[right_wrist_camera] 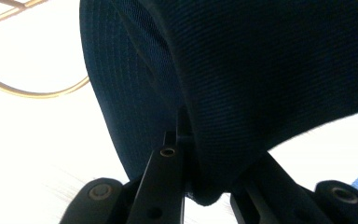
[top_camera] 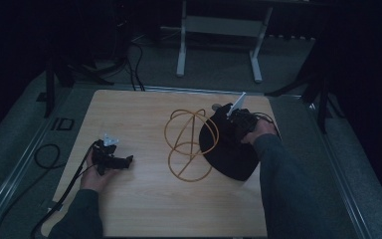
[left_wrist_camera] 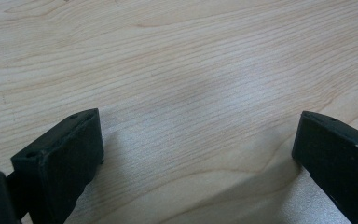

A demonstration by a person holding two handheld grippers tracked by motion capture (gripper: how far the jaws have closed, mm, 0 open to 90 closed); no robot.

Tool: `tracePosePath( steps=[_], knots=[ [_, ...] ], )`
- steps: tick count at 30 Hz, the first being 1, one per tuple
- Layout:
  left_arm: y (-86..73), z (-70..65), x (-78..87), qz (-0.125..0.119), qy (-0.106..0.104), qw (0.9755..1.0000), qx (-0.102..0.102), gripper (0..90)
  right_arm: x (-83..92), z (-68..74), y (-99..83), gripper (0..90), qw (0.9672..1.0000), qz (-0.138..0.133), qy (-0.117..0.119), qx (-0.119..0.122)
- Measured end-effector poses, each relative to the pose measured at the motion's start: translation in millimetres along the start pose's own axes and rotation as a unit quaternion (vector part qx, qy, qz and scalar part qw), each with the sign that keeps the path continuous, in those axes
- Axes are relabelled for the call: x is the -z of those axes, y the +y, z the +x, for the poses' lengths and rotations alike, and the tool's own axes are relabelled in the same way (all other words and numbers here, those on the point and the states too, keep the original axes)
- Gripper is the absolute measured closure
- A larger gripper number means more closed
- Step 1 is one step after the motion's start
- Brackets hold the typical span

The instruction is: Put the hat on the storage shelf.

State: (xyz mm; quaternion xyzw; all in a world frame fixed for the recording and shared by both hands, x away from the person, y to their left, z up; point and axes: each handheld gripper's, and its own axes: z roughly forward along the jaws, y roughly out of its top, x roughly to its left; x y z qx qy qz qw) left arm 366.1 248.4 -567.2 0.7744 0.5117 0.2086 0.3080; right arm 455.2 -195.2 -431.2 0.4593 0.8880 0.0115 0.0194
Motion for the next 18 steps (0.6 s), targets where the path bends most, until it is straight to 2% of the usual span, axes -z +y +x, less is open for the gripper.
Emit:
tracePosePath(
  steps=[9,18],
  knots=[
    [0.0,0.0,0.0,0.0,0.0,1.0,0.0,2.2,7.7,-3.2,-3.1,86.4,0.9999,0.004,-0.003,0.009],
    [0.0,0.0,0.0,0.0,0.0,1.0,0.0,2.2,20.2,-4.2,-4.8,86.5,0.9995,0.001,-0.012,0.029]
  ],
)
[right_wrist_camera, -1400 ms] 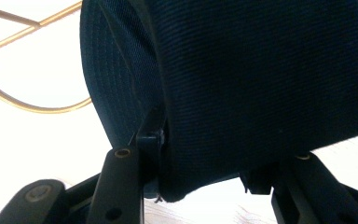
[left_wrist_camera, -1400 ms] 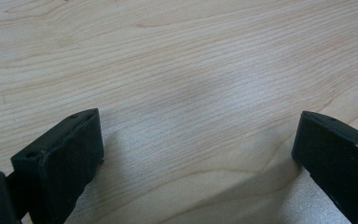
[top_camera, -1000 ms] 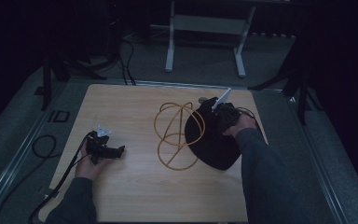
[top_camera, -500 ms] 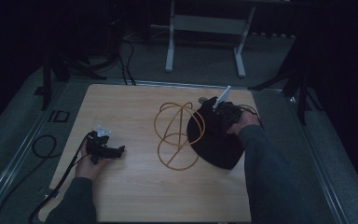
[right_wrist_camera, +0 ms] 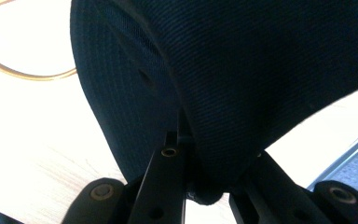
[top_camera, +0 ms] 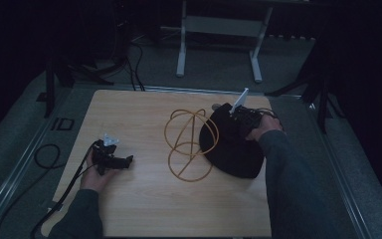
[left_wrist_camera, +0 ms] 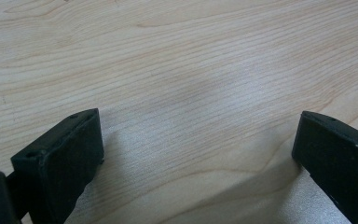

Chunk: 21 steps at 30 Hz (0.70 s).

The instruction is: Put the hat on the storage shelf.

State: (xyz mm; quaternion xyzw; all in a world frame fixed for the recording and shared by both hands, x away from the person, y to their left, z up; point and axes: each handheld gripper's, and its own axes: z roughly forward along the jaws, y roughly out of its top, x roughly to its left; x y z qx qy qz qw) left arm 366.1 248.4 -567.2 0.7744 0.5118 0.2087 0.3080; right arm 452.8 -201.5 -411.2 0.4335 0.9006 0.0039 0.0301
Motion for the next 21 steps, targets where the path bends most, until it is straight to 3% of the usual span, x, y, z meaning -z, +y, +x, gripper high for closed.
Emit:
tracePosePath(
  steps=[21],
  knots=[
    [0.0,-0.1,-0.1,-0.001,0.0,1.0,0.001,2.2,27.2,2.4,-7.4,86.6,0.9991,-0.001,-0.012,0.04]
  ],
)
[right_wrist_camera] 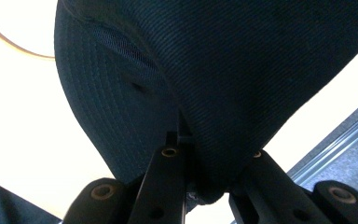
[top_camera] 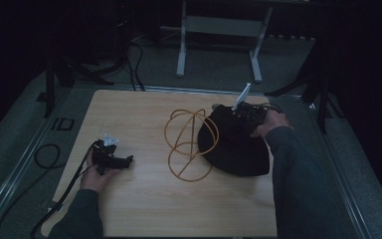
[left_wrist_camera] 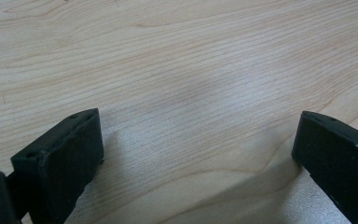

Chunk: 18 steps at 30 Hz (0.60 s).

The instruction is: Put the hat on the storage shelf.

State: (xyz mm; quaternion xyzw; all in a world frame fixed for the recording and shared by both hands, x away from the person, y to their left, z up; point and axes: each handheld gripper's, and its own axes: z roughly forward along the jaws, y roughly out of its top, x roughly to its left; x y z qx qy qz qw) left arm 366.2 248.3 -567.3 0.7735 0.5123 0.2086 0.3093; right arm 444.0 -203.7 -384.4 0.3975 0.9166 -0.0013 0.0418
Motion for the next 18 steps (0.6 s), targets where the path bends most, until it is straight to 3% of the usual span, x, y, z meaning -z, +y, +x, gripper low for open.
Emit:
tracePosePath(
  steps=[18],
  knots=[
    [0.1,0.1,0.2,0.001,0.0,1.0,0.0,2.2,27.9,4.2,-6.2,86.6,0.9994,-0.019,-0.01,0.027]
  ],
)
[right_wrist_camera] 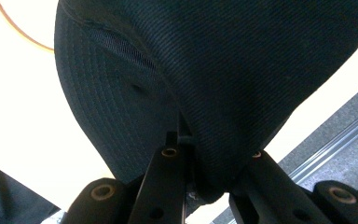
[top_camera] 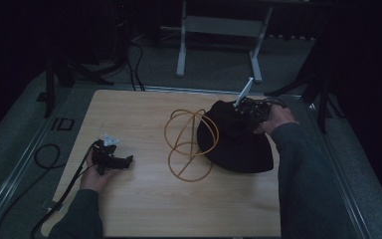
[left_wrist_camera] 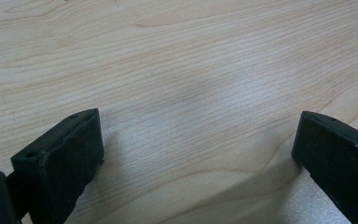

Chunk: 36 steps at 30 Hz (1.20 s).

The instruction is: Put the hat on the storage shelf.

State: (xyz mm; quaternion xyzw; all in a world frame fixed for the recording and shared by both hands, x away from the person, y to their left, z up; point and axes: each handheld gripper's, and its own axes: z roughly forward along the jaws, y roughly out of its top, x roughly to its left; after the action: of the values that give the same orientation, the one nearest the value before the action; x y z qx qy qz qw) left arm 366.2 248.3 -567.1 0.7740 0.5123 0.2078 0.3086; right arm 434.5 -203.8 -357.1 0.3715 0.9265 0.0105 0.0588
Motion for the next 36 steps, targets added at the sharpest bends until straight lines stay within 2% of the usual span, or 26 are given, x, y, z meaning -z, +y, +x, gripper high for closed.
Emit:
tracePosePath(
  steps=[17,23,36],
  knots=[
    [0.0,0.0,0.0,0.0,0.0,1.0,0.0,2.2,23.8,-8.0,-11.2,86.6,0.9998,-0.01,-0.016,-0.005],
    [0.0,0.0,0.0,0.0,0.0,1.0,0.0,2.2,32.8,-14.4,-18.6,86.6,0.9998,-0.021,-0.005,-0.004],
    [0.0,0.0,0.0,0.0,0.0,1.0,0.0,2.2,44.1,-23.6,-33.3,86.5,0.9992,-0.04,0.0,0.005]
  ],
)
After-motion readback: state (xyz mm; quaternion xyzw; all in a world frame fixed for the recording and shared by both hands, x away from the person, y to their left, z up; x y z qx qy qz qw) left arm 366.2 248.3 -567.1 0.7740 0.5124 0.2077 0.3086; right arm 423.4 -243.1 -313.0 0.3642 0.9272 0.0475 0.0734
